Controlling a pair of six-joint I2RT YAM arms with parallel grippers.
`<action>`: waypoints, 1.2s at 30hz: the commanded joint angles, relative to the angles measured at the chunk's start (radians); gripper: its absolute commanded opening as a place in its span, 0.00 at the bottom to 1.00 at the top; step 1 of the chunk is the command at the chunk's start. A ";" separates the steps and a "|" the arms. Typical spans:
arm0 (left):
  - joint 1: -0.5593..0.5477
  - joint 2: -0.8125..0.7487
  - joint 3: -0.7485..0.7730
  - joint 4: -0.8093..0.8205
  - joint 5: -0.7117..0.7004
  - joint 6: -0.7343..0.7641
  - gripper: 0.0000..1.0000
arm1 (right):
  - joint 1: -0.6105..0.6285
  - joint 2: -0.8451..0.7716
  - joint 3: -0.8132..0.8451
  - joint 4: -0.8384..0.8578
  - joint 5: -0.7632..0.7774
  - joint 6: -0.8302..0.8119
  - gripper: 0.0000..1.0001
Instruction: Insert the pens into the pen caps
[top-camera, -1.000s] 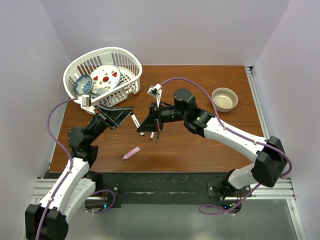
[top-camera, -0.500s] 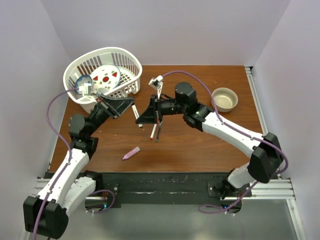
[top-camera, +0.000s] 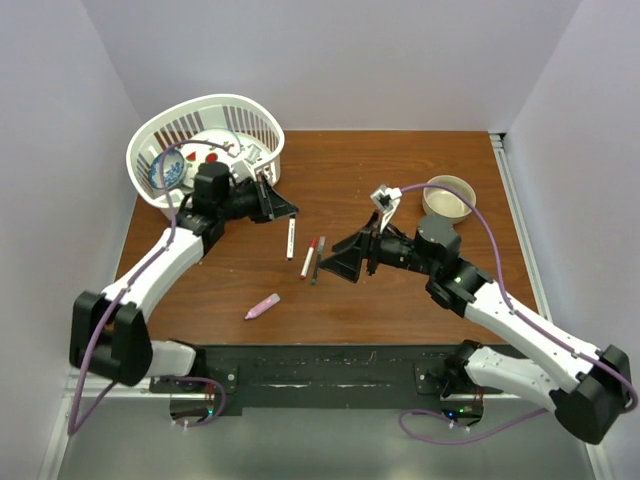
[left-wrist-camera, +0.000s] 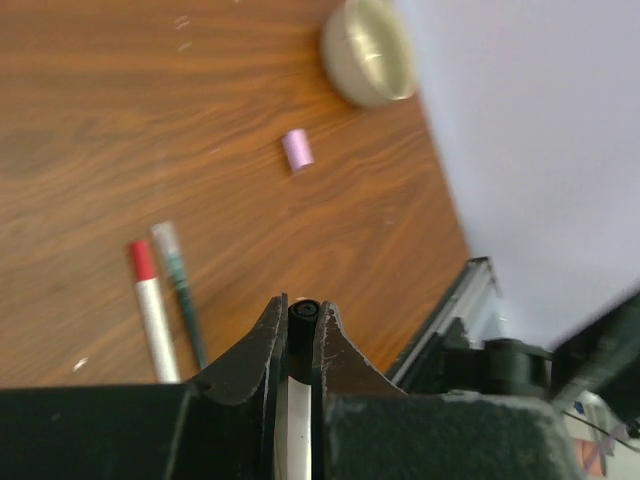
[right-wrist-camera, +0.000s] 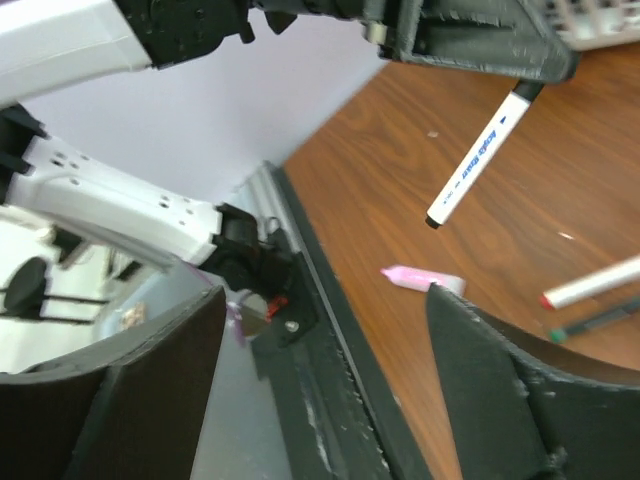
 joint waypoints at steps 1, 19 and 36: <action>-0.031 0.106 0.081 -0.109 -0.165 0.145 0.00 | -0.001 -0.081 0.006 -0.195 0.160 -0.054 0.92; -0.091 0.525 0.191 -0.073 -0.347 0.194 0.07 | -0.001 -0.033 0.066 -0.366 0.341 -0.117 0.94; -0.094 0.280 0.190 -0.270 -0.477 0.099 0.79 | 0.001 0.068 0.126 -0.392 0.292 -0.163 0.93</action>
